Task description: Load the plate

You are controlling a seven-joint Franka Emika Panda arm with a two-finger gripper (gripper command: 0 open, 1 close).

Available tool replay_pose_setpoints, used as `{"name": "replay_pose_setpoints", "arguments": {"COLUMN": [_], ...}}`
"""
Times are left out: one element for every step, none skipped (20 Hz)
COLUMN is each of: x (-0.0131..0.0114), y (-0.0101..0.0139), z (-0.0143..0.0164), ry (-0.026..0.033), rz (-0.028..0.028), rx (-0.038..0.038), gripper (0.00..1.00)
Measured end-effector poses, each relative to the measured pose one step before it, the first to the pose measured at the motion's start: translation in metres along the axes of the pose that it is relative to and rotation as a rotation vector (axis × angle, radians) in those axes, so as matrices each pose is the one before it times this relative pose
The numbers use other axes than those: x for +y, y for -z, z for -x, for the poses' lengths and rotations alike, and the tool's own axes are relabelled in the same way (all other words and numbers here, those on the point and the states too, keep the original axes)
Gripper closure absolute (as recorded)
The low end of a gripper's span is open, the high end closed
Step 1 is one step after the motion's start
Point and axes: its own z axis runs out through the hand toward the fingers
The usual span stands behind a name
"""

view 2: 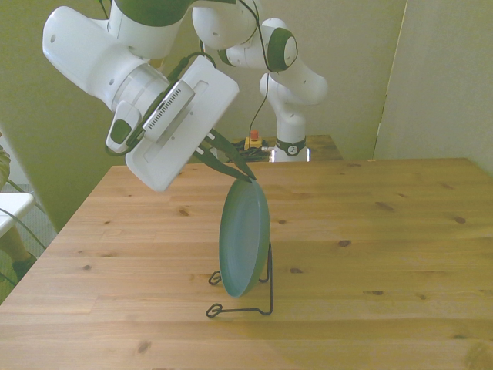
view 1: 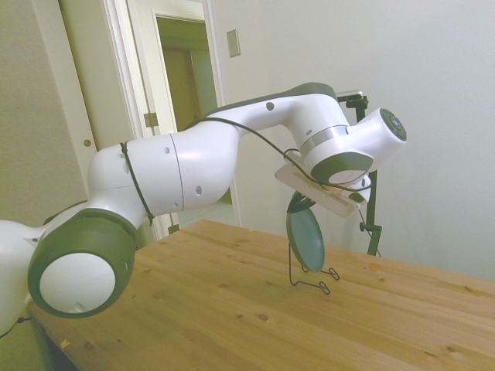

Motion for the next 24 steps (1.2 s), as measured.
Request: {"name": "replay_pose_setpoints", "arguments": {"x": [0.00165, 0.00119, 0.00099, 0.00055, 0.00025, 0.00020, 0.00032, 0.00031, 0.00011, 0.00004, -0.00049, -0.00120, -0.00173, -0.00174, -0.00114, -0.00052, 0.00036, 0.00073, 0.00070, 0.00052, 0.00047, 0.00065, 0.00087, 0.00113], "y": [-0.00147, -0.00176, -0.00158, -0.00115, -0.00084, -0.00062, -0.00072, -0.00072, -0.00090, -0.00146, -0.00169, -0.00219, -0.00235, -0.00220, -0.00184, -0.00193, -0.00147, -0.00125, -0.00053, -0.00006, -0.00004, -0.00048, -0.00120, -0.00166], "z": [-0.00153, -0.00142, -0.00130, -0.00102, -0.00089, -0.00080, -0.00058, -0.00053, -0.00044, -0.00042, -0.00035, -0.00042, -0.00054, -0.00062, -0.00070, -0.00060, -0.00036, -0.00033, -0.00025, -0.00028, -0.00034, -0.00042, -0.00040, -0.00029], "ry": [0.00036, 0.00076, 0.00099, 0.00135, 0.00178, 0.00164, 0.00079, 0.00064, 0.00058, 0.00030, 0.00077, 0.00170, 0.00240, 0.00227, 0.00126, 0.00009, -0.00133, -0.00182, -0.00149, -0.00100, -0.00072, -0.00040, 0.00002, -0.00120], "rz": [-0.00059, -0.00104, -0.00094, -0.00078, -0.00055, -0.00030, -0.00055, -0.00050, -0.00047, -0.00069, -0.00030, 0.00001, 0.00023, 0.00048, 0.00045, 0.00016, -0.00020, -0.00027, 0.00002, 0.00023, 0.00018, 0.00011, -0.00018, -0.00057], "rx": [-0.00093, -0.00148, -0.00119, -0.00068, -0.00018, 0.00013, -0.00049, -0.00056, -0.00096, -0.00202, -0.00212, -0.00216, -0.00102, 0.00021, 0.00145, 0.00014, -0.00097, -0.00070, 0.00041, 0.00176, 0.00235, 0.00182, -0.00003, -0.00131], "gripper": [1.00, 1.00, 1.00, 1.00, 1.00, 1.00, 1.00, 1.00, 1.00, 1.00, 1.00, 1.00, 1.00, 1.00, 1.00, 1.00, 1.00, 1.00, 1.00, 1.00, 1.00, 1.00, 1.00, 1.00]}}
